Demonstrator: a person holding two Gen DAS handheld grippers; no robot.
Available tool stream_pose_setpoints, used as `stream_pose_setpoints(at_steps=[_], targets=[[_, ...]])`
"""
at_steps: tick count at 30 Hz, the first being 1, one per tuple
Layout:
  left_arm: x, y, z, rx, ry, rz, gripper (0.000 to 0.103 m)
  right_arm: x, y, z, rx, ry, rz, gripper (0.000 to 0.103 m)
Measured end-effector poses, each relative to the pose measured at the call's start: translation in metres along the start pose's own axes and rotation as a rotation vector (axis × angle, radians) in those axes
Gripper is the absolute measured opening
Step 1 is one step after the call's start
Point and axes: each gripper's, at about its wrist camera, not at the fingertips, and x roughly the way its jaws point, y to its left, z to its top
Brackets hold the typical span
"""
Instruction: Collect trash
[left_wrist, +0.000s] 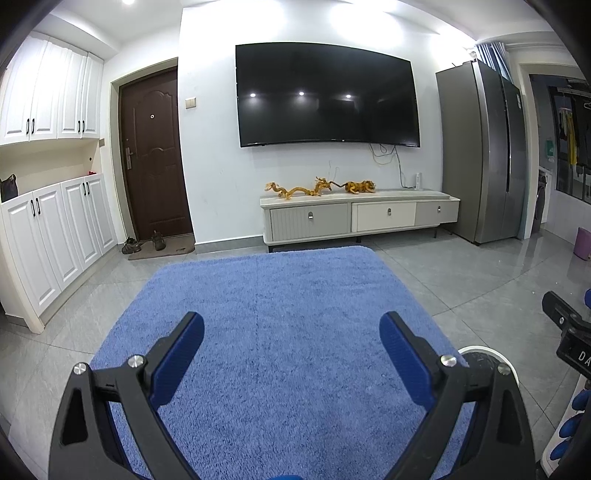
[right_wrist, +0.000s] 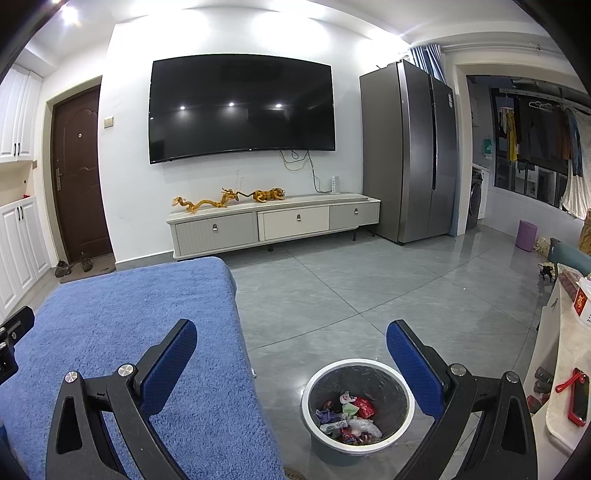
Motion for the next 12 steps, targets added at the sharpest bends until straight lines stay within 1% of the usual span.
stream_pose_setpoints(at_steps=[12], targets=[[-0.0005,-0.0001,-0.0023,0.002,0.013,-0.006,0.096,-0.0005,-0.0004,-0.0007,-0.003,0.003,0.0,0.103]])
